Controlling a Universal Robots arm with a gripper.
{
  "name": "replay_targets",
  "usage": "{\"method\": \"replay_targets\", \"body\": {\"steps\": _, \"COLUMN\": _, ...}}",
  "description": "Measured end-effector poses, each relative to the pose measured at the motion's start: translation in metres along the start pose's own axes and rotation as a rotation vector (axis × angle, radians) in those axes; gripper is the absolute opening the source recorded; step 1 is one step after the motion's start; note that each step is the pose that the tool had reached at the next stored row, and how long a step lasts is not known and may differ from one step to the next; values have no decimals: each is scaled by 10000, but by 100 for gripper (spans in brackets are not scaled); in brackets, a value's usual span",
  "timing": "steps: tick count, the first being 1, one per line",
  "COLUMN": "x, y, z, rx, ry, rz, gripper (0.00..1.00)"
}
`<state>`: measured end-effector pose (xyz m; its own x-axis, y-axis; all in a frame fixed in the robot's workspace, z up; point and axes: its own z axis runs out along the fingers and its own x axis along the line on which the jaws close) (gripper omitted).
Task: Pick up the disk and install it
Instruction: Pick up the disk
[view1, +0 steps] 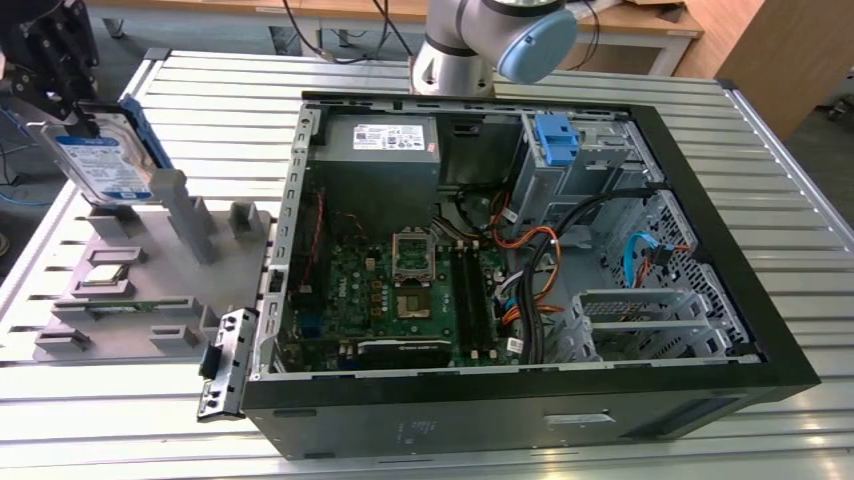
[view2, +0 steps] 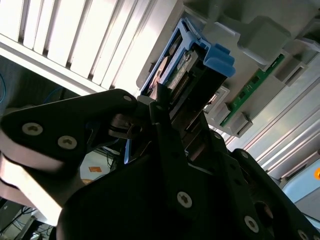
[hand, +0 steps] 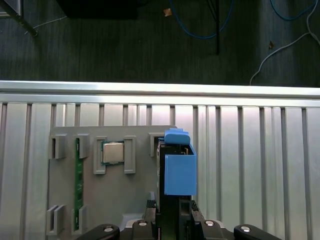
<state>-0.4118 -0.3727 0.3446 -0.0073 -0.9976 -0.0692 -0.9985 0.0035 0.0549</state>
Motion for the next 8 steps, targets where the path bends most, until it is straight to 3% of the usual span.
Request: {"method": "replay_targets", "body": {"steps": 8, "x": 19, "y": -1, "z": 3, "rx": 2, "ry": -1, "rz": -1, "gripper": 35}}
